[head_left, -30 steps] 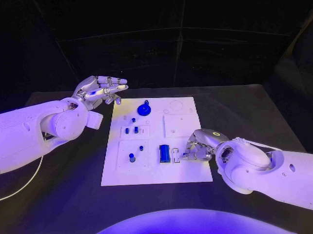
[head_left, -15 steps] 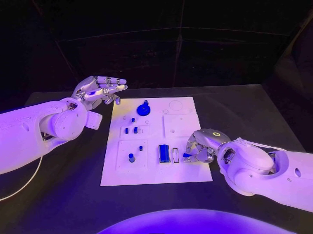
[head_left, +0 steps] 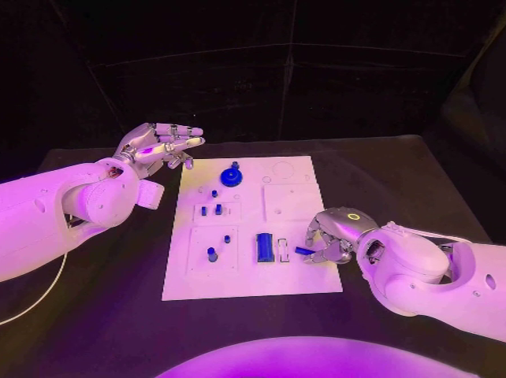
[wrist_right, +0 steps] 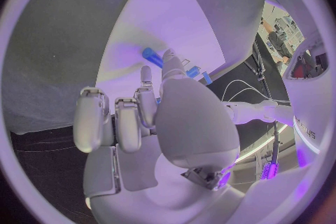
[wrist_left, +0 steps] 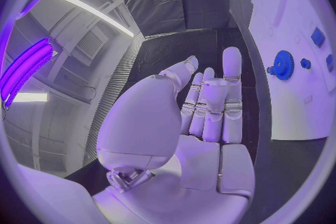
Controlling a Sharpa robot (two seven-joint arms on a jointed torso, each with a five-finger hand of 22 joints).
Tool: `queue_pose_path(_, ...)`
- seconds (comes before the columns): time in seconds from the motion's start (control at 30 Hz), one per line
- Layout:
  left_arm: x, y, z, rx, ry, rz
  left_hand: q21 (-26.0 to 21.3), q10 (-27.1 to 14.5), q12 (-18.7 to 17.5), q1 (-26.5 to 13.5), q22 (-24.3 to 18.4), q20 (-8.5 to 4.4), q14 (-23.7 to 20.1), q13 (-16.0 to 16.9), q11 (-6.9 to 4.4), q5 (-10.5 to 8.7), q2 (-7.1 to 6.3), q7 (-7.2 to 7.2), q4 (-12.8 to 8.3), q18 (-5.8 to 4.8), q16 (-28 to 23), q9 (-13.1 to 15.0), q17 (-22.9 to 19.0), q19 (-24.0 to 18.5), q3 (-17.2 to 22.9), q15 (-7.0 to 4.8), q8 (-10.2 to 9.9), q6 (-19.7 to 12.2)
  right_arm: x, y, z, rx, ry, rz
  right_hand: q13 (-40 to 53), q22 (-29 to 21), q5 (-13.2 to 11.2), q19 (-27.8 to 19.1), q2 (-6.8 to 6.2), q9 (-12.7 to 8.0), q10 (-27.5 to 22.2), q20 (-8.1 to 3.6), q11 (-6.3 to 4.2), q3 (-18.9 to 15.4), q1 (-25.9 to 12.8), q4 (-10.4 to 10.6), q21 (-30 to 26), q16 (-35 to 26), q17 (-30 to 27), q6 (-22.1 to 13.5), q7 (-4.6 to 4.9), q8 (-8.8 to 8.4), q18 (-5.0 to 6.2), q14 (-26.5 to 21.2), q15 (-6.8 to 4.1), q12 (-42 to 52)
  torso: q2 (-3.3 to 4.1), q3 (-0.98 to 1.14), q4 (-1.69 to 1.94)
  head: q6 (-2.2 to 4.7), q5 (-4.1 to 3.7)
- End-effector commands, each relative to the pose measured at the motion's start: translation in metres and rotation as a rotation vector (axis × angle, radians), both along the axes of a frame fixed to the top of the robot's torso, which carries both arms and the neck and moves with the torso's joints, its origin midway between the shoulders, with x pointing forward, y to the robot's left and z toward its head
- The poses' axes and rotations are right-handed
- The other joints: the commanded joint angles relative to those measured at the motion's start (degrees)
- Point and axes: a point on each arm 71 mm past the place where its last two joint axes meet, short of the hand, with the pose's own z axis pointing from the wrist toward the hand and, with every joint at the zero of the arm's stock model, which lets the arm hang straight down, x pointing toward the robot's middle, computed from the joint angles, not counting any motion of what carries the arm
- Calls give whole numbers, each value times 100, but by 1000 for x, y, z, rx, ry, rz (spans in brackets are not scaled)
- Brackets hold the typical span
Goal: Assemble the parts on the task board
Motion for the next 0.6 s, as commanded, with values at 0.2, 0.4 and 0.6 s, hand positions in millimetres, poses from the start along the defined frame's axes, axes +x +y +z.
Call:
queue_pose_path(0.2,0,-1,1,-8,0,-10,-34,-43,20,-47,-6,52,-14,-8,8,18,13,16,-11,40,33,5,-5,5,-13,24,17,-41,2,2,-4,-68,14,38,-37,14,317,-16,194,-13,-26,30,-13,120,227,-55,-20,-27,872,16,-11,-26,-10,464,33,12,4,-4,16,2,-2)
queue_pose_path(0.4,-1,-1,1,-8,0,-11,-34,-43,20,-47,-6,52,-14,-8,8,18,13,16,-11,40,33,5,-5,5,-13,24,17,-41,3,7,-6,-69,22,45,-37,25,303,-10,328,-32,-23,24,-23,216,278,-48,-16,-23,879,40,-22,-48,-12,466,26,20,4,-1,12,-5,15)
queue_pose_path(0.6,-1,-1,1,-8,0,-11,-34,-43,20,-47,-6,52,-14,-8,8,18,13,16,-11,40,33,5,-5,5,-13,24,17,-41,4,10,-8,-77,35,54,-27,63,329,10,423,-49,-7,15,-45,303,321,-43,5,-10,904,106,-50,-63,-19,472,11,45,0,0,5,-12,20)
